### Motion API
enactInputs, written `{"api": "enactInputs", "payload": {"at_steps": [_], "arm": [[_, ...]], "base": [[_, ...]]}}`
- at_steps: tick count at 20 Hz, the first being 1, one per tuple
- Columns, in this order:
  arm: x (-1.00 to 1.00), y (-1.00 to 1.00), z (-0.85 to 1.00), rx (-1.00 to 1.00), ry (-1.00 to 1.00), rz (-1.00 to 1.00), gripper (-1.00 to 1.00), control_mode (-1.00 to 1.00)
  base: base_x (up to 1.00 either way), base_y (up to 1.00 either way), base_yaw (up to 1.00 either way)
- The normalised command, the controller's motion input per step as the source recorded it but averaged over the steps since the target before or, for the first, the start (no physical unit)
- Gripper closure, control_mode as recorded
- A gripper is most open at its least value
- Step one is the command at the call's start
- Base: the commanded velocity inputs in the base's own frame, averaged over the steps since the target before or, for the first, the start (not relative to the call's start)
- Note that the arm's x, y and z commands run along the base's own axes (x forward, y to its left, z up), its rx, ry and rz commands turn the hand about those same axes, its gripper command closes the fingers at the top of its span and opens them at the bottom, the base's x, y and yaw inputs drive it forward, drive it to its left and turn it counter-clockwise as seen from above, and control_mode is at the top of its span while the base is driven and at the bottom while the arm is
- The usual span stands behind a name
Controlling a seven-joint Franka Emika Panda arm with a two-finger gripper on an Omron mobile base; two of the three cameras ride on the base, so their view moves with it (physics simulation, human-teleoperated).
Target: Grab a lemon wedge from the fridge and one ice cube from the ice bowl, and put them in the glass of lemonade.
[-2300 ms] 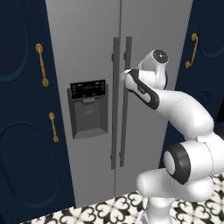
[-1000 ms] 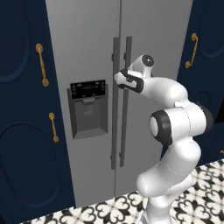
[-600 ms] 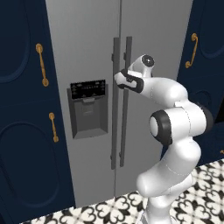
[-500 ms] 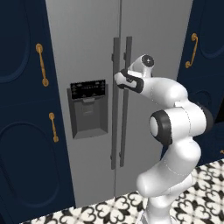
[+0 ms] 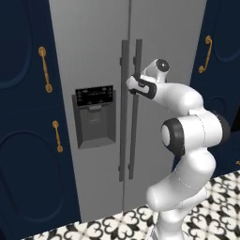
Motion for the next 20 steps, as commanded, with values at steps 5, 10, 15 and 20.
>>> {"api": "enactInputs", "payload": {"at_steps": [5, 10, 15, 20], "arm": [[-0.12, -1.0, 0.08, 0.08, -0.01, -0.07, 1.0, -1.0], [-0.35, -1.0, 0.15, 0.1, -0.03, -0.09, 1.0, -1.0], [-0.36, -1.0, 0.31, 0.06, -0.01, -0.09, 1.0, -1.0], [-0.47, -1.0, 0.33, 0.07, 0.0, -0.11, 1.0, -1.0]], "base": [[0.0, 0.0, 0.0], [0.0, 0.0, 0.0], [0.0, 0.0, 0.0], [0.0, 0.0, 0.0]]}}
